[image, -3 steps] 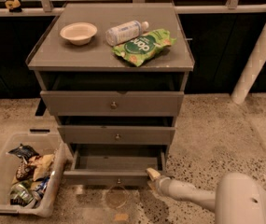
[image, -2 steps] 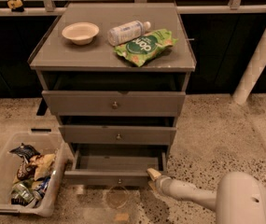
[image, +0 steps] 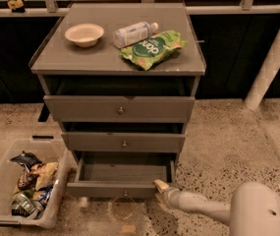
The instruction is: Open bottom drawer
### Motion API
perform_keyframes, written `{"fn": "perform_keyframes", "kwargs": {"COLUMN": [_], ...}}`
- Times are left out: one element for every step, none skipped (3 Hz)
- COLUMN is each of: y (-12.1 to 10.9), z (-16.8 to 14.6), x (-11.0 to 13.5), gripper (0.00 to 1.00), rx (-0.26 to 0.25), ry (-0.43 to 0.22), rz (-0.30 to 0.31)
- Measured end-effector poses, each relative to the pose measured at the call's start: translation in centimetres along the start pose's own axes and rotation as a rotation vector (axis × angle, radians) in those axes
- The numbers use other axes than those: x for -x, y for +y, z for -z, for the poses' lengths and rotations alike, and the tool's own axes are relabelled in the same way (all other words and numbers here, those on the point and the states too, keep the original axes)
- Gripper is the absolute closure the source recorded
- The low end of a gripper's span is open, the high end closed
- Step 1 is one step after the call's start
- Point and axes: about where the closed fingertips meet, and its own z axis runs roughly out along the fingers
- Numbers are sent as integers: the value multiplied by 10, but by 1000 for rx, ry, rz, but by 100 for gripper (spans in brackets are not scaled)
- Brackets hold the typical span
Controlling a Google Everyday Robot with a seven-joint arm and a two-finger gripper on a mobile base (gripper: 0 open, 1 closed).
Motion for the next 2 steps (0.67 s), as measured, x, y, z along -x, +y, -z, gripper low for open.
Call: {"fn": "perform_keyframes", "kwargs": {"y": [2,9], "z": [2,3], "x": [4,9], "gripper": [100,100], "rx": [3,14], "ry": [-6,-20], "rz": [2,5]}}
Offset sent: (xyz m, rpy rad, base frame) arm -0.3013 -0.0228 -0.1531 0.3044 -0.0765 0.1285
